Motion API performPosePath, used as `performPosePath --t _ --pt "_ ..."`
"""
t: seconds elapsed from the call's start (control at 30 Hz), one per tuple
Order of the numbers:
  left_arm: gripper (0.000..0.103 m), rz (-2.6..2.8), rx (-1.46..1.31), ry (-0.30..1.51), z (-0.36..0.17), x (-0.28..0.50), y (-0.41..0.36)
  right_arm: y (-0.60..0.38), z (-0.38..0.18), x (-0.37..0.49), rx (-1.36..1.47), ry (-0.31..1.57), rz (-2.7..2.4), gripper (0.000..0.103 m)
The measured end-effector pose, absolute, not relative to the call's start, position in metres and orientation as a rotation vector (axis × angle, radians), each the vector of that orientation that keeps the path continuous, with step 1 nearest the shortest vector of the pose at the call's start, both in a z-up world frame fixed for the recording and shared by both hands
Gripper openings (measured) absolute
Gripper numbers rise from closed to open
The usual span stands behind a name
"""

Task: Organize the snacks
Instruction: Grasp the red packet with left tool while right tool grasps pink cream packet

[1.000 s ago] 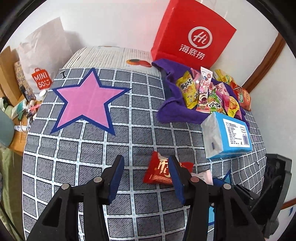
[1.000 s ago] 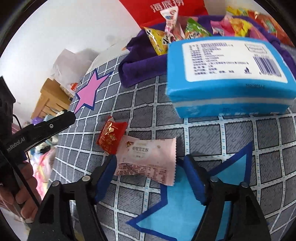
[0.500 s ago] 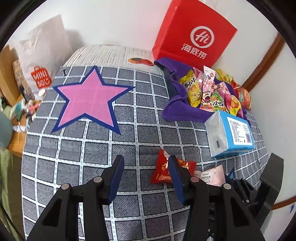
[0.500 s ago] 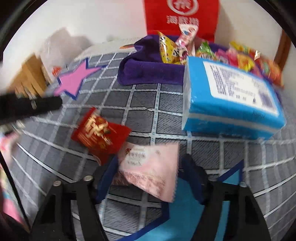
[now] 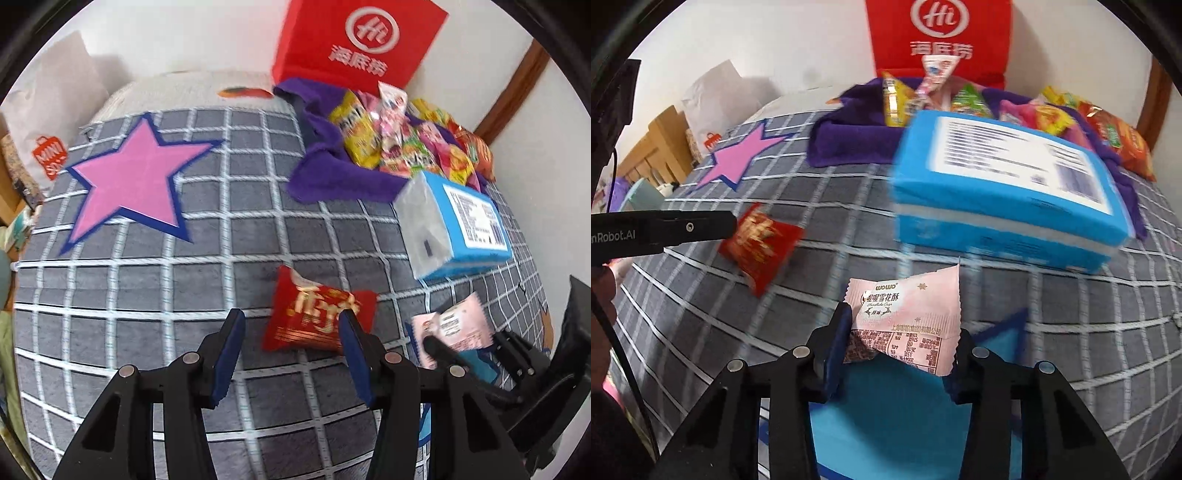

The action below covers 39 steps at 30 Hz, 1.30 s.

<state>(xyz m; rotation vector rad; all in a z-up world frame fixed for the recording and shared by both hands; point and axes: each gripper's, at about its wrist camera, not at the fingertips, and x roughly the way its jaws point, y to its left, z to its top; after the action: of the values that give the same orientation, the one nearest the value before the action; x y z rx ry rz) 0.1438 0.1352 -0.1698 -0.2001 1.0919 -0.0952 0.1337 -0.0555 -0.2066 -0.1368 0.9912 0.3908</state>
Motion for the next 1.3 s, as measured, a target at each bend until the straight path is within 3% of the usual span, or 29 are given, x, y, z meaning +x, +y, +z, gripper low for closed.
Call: performPosePath --t 0.33,0.67,0.87,0.97,1.3 --pt "0.059 -0.162 -0.171 1.106 -0.18 0.151 0.107 -0.123 -0.209 0.129 -0.116 0.964 0.288 0.044" --pt "0.061 -0.113 -0.074 1.106 -0.184 0.156 0.072 -0.132 -0.211 0.128 -0.104 0.925 0.296 0.045" --pt "0.042 -0.12 -0.107 1.092 -0.18 0.161 0.065 -0.134 -0.211 0.127 -0.096 0.91 0.315 0.044" --pt "0.04 -0.126 -0.12 1.085 -0.172 0.162 0.061 -0.139 -0.208 0.128 -0.083 0.914 0.321 0.035" --pt "0.04 -0.139 -0.112 1.021 -0.133 0.169 0.052 -0.17 -0.189 0.132 0.069 0.914 0.39 0.033"
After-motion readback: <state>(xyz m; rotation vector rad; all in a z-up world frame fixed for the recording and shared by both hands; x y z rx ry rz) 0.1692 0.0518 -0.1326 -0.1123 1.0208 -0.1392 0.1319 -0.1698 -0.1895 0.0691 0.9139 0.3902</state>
